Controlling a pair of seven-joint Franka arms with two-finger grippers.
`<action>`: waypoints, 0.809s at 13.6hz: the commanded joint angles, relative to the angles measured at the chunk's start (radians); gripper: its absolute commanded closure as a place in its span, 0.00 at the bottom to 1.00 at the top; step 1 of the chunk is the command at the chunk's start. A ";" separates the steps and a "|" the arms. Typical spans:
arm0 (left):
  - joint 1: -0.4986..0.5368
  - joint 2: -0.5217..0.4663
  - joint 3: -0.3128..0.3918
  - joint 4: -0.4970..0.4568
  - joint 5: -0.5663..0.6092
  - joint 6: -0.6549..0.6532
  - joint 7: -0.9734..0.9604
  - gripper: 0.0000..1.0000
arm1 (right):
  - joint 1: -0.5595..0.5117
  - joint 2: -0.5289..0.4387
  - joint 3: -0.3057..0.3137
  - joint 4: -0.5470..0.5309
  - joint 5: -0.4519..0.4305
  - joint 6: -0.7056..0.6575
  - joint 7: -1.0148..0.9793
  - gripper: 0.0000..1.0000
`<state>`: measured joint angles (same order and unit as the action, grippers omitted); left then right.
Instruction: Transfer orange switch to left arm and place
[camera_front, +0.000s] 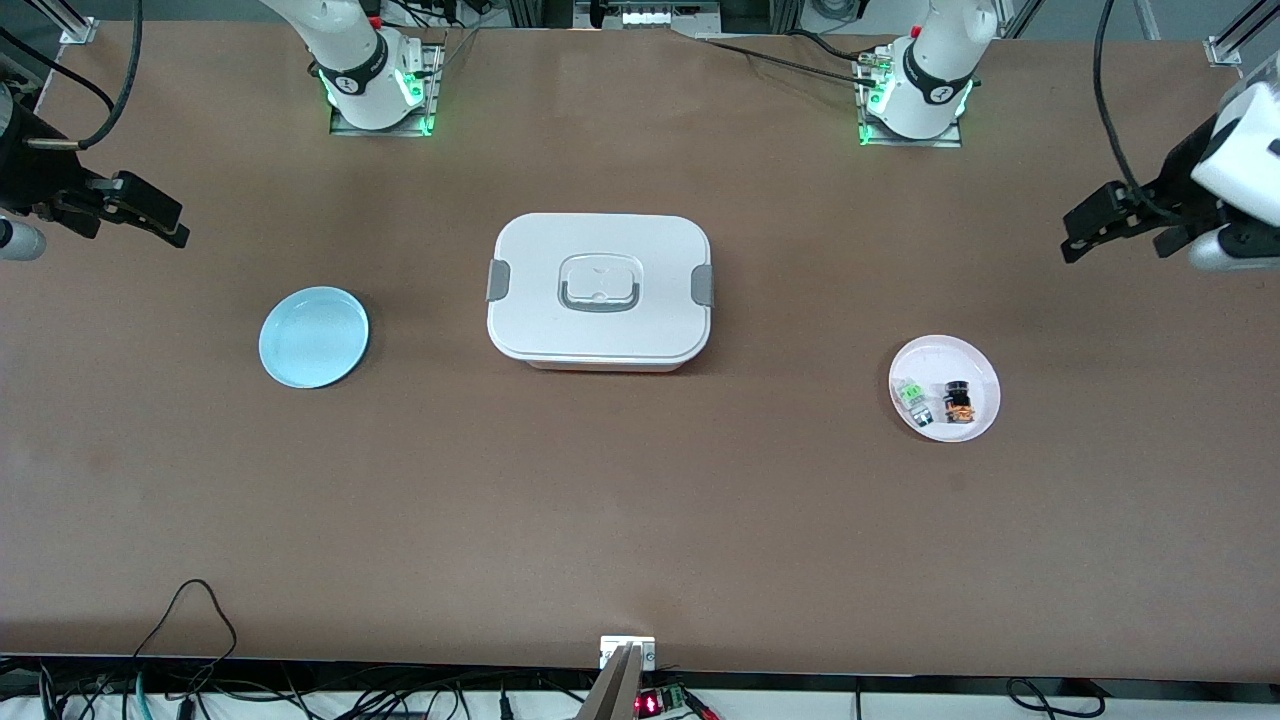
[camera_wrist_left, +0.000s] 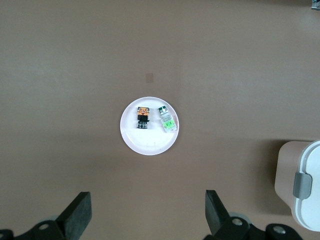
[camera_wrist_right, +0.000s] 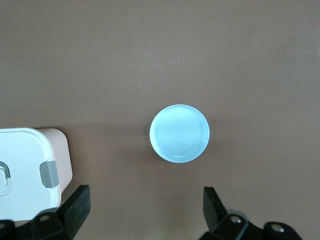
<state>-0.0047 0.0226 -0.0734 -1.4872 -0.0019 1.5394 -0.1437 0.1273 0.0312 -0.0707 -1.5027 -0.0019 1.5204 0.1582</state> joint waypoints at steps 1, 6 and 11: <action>-0.066 -0.061 0.098 -0.097 -0.021 0.036 0.093 0.00 | 0.006 0.007 -0.004 0.019 0.016 -0.011 0.011 0.00; -0.074 -0.073 0.109 -0.130 -0.020 0.070 0.110 0.00 | 0.008 0.006 -0.004 0.021 0.016 -0.012 0.011 0.00; -0.072 -0.069 0.104 -0.128 -0.020 0.070 0.108 0.00 | 0.008 0.004 -0.004 0.021 0.014 -0.019 0.009 0.00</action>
<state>-0.0722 -0.0212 0.0234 -1.5880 -0.0039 1.5929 -0.0534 0.1302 0.0316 -0.0706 -1.5027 -0.0012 1.5204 0.1582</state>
